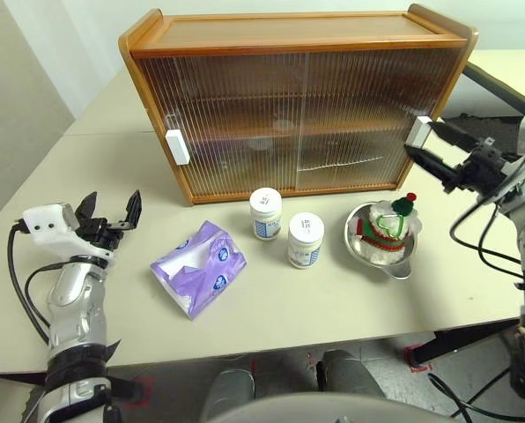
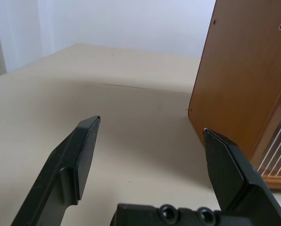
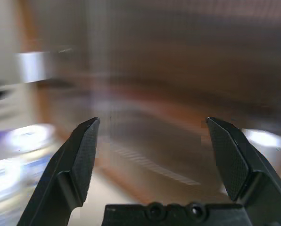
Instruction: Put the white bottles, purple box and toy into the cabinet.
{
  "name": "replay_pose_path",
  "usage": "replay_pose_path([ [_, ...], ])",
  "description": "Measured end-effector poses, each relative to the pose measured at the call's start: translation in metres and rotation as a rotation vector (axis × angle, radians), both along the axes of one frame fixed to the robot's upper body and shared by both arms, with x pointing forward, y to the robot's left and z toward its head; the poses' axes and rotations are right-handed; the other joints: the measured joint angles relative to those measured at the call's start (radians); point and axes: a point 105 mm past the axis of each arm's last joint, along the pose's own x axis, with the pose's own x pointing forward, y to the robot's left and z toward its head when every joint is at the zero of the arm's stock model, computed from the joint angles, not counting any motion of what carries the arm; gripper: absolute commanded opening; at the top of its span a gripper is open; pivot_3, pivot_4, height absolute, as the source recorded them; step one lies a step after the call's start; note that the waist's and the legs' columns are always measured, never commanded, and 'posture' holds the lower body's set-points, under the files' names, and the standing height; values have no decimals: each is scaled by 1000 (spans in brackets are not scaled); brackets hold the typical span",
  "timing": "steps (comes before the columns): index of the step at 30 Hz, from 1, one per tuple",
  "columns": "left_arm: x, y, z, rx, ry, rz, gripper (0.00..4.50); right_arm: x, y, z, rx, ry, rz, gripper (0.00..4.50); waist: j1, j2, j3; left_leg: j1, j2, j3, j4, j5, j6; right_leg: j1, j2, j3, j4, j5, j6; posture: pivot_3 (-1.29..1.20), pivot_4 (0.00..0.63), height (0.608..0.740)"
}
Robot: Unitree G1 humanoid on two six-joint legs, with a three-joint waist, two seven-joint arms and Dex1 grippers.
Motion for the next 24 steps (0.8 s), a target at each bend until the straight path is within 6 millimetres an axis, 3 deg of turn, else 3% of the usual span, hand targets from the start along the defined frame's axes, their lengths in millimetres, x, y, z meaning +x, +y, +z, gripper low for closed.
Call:
replay_pose_path([
  [3,-3,9,9,22,-14,10,4470,-20,23,5,-24,36,156,4500,1,0,0,0,0,0,0,0,0,0,0,0,0,-1,2,-123,0,740],
  [8,-4,9,10,-1,-14,-15,4470,-42,45,5,-54,84,307,4500,3,-3,-2,-1,0,0,0,0,0,-1,1,0,0,-5,8,-98,0,740],
  [14,-12,-12,31,19,-40,-120,4470,-54,68,-2,-81,85,418,4500,5,-11,-7,-2,0,0,0,0,0,-3,1,0,0,-5,8,-53,0,740],
  [17,-20,-31,37,18,-41,-190,3842,-50,72,-9,-80,88,420,4500,10,-12,-8,-3,0,0,0,0,0,-4,1,0,0,-5,8,-38,0,740],
  [24,-26,-72,48,32,-62,-291,1389,-43,68,-15,-80,94,404,4500,41,-12,-8,-2,0,0,0,0,0,-4,1,0,1,-5,8,-30,0,740],
])
